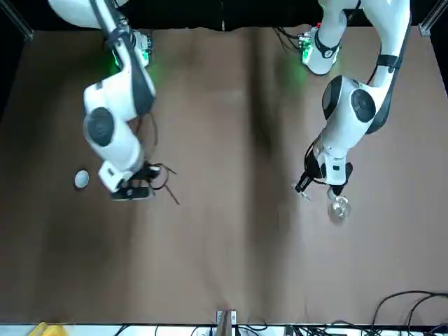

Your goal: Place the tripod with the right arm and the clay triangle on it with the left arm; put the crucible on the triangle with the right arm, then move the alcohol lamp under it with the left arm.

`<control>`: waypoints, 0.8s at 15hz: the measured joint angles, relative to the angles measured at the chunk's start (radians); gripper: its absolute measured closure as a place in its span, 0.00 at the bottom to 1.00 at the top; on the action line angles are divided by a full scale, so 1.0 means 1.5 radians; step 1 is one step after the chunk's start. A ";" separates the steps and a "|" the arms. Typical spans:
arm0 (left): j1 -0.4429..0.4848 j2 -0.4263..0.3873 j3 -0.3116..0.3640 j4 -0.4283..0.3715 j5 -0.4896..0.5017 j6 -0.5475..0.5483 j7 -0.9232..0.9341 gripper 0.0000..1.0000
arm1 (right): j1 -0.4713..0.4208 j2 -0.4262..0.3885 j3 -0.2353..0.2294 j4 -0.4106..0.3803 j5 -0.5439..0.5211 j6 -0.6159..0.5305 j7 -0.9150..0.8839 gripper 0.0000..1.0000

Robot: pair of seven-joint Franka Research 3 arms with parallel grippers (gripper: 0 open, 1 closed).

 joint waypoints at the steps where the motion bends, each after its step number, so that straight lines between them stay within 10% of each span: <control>1: -0.001 0.000 -0.001 0.005 -0.013 0.000 -0.003 0.87 | 0.021 0.014 0.000 0.011 0.000 0.000 0.038 0.92; 12: -0.006 0.015 -0.018 0.035 -0.044 -0.001 -0.016 0.87 | 0.150 0.158 0.000 0.145 0.068 0.012 0.239 0.92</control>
